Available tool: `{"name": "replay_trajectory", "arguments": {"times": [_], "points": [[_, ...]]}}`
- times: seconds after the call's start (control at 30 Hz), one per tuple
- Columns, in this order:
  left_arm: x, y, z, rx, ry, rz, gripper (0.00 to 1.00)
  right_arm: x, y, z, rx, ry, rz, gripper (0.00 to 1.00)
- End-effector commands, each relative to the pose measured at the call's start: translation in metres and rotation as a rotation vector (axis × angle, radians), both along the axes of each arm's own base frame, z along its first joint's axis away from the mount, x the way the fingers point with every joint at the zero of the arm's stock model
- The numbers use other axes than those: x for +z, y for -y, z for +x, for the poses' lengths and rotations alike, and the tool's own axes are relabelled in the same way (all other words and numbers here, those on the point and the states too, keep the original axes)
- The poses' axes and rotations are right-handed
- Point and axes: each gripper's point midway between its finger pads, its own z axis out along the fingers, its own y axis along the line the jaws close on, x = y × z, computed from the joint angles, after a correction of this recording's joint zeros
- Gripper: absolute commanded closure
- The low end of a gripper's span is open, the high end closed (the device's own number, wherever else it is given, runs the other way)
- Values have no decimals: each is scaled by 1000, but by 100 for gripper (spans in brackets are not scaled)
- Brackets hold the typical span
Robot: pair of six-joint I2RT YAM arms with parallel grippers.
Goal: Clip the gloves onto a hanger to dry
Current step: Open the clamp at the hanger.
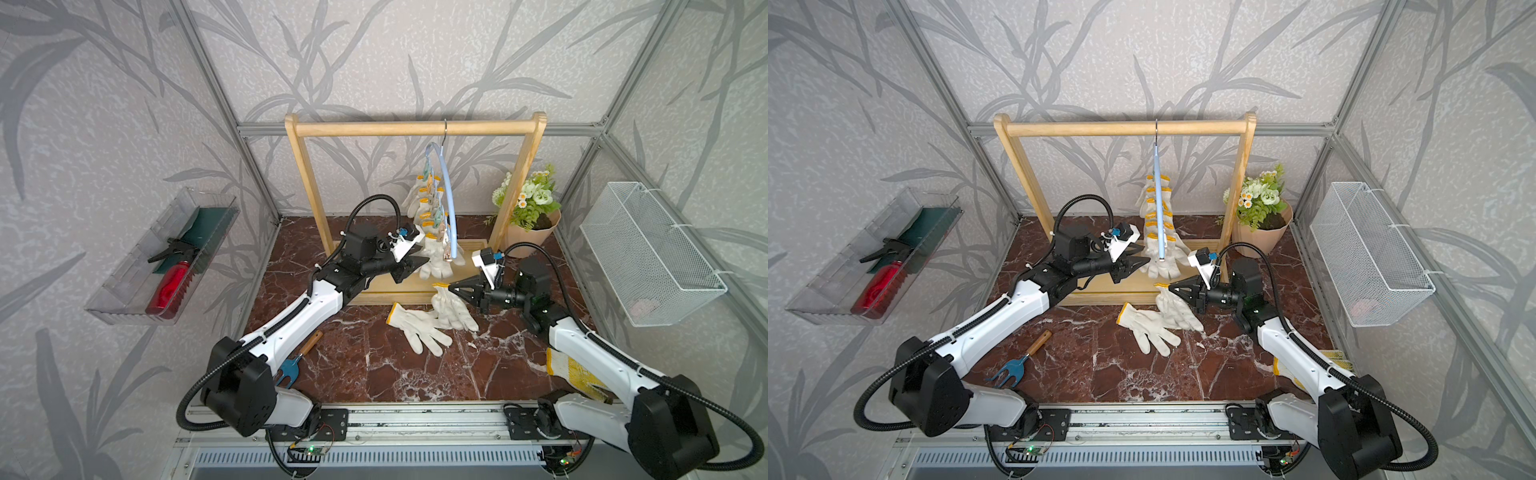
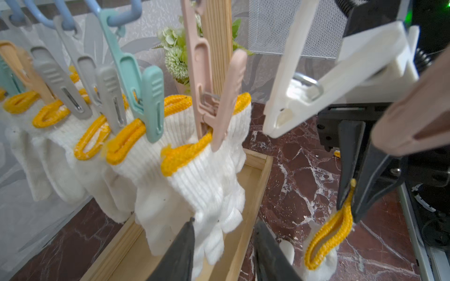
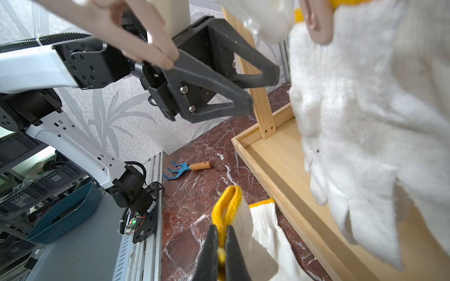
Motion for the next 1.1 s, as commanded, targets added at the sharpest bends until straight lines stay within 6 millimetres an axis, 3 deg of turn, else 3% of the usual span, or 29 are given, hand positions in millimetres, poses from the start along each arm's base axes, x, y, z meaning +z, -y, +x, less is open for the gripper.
{"name": "replay_trajectory", "arguments": {"times": [0.0,0.23,0.47,1.07], "points": [[34,16,-14,-154,83,-68,64,7,0,4,-6,18,-6,100],[44,28,-27,-272,64,-106,66,2,0,6,-12,10,-18,100],[52,28,-32,-254,105,-113,61,0,0,8,-14,5,-21,100],[66,59,-18,-218,170,-141,59,1,1,5,-8,17,-24,100]]}}
